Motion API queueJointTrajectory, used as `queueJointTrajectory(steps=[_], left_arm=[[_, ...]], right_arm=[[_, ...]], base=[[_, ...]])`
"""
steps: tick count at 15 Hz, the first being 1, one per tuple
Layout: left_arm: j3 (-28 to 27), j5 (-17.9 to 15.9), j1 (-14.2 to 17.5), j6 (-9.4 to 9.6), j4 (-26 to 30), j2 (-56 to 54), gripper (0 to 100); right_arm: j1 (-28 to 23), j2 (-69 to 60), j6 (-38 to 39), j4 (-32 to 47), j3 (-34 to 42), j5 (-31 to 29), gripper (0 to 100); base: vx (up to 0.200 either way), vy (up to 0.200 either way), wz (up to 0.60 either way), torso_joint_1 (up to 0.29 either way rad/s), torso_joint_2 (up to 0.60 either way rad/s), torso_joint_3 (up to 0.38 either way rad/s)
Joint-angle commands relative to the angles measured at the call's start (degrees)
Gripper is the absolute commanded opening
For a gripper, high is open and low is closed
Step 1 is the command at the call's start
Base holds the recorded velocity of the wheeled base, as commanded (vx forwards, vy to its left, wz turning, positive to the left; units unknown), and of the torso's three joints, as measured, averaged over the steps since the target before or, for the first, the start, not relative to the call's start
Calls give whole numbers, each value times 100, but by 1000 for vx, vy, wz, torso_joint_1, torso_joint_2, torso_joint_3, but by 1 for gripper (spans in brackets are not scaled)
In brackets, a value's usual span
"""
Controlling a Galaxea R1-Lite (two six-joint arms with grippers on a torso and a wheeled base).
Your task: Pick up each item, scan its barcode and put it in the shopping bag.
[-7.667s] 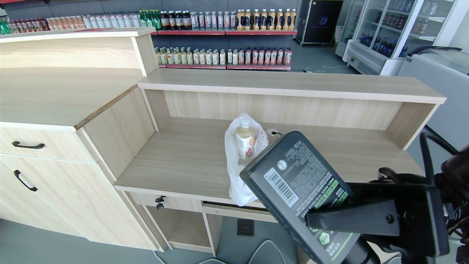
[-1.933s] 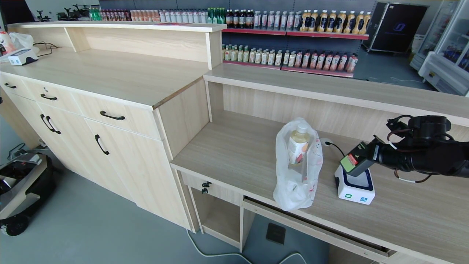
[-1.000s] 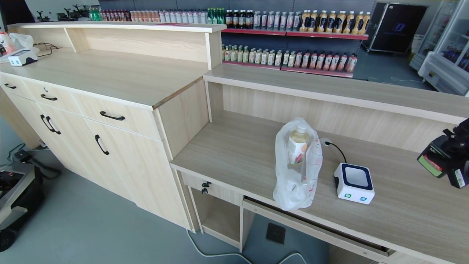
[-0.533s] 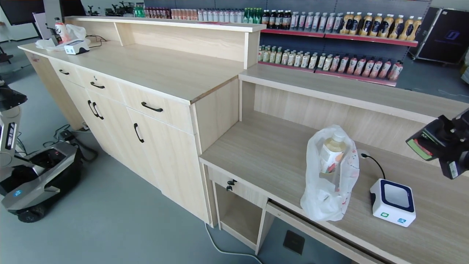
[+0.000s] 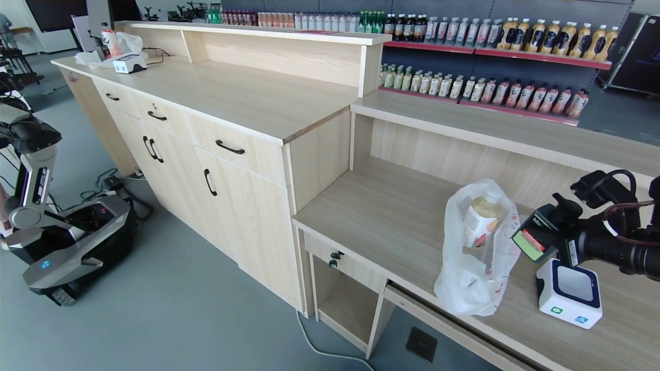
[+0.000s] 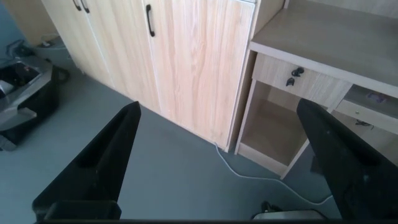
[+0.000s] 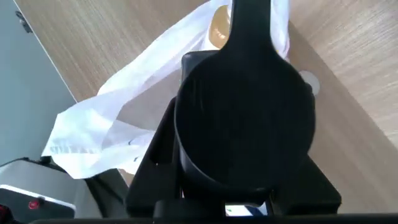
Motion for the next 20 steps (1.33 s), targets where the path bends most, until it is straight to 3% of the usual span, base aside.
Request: queueJointTrajectory(steps=[1, 7, 13, 20], left_arm=[[1, 0, 0, -5, -1, 1, 100], [1, 0, 0, -5, -1, 1, 100], [1, 0, 0, 4, -1, 1, 100], [1, 0, 0, 4, -1, 1, 100]], right_arm=[[402, 1000, 213, -51, -400, -5, 0], [947, 1984, 239, -939, -365, -14, 0], [859, 2564, 301, -1062, -716, -40, 0], [657, 2731, 362, -1088, -584, -31, 0]], base=[[0, 0, 0, 0, 0, 0], [0, 0, 0, 0, 0, 0], [0, 0, 0, 0, 0, 0], [0, 0, 0, 0, 0, 0]])
